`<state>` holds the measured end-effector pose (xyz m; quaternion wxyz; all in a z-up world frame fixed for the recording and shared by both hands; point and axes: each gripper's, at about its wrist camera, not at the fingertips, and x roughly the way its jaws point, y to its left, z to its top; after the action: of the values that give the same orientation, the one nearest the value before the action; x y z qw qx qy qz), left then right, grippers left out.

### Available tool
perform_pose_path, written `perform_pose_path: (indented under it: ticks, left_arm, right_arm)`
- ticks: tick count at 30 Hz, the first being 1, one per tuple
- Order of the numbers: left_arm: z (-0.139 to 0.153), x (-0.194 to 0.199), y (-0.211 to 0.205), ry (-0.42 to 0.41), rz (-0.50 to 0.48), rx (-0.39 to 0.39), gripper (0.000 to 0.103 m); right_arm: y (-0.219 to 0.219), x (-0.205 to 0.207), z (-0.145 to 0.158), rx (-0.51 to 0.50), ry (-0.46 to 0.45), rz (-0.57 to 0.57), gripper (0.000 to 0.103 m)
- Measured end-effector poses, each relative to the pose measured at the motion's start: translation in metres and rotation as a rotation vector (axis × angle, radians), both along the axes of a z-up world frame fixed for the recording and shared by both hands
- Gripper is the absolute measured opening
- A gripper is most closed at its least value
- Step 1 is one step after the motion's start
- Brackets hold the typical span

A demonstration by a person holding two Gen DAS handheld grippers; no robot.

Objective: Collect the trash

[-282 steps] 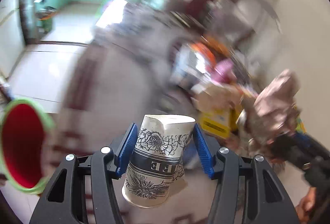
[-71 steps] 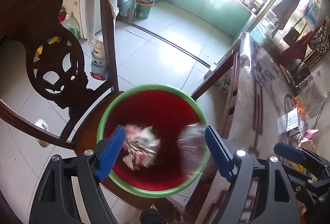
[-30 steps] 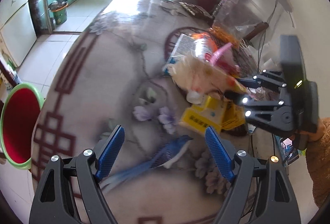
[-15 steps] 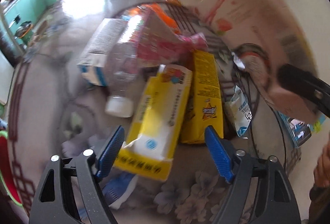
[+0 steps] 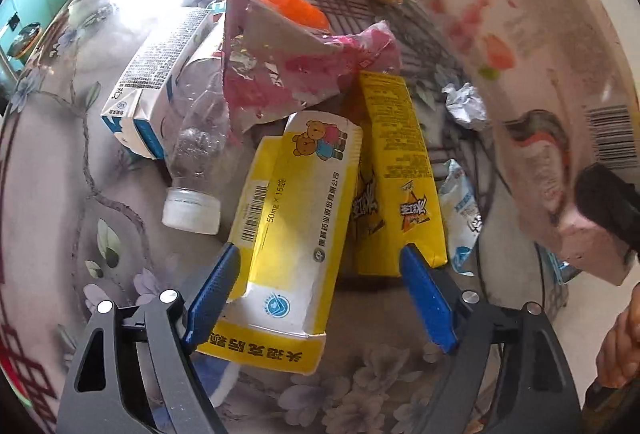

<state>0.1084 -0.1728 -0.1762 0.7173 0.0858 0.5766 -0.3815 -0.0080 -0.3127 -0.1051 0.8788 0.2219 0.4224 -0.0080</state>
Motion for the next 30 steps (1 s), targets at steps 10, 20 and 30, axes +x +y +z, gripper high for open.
perform_pose_path:
  ticks: [10, 20, 30]
  left_arm:
    - [0.009, -0.004, 0.015, -0.014, 0.014, -0.024, 0.012]
    - [0.023, -0.011, 0.017, -0.08, 0.048, -0.036, 0.078]
    - [-0.008, -0.01, 0.0, -0.031, 0.033, 0.04, 0.036]
  right_arm:
    - [0.009, 0.002, 0.002, 0.009, -0.005, 0.008, 0.029]
    - [0.013, 0.001, 0.003, 0.014, -0.003, 0.001, 0.029]
    - [0.016, -0.01, 0.004, 0.02, -0.001, -0.017, 0.029]
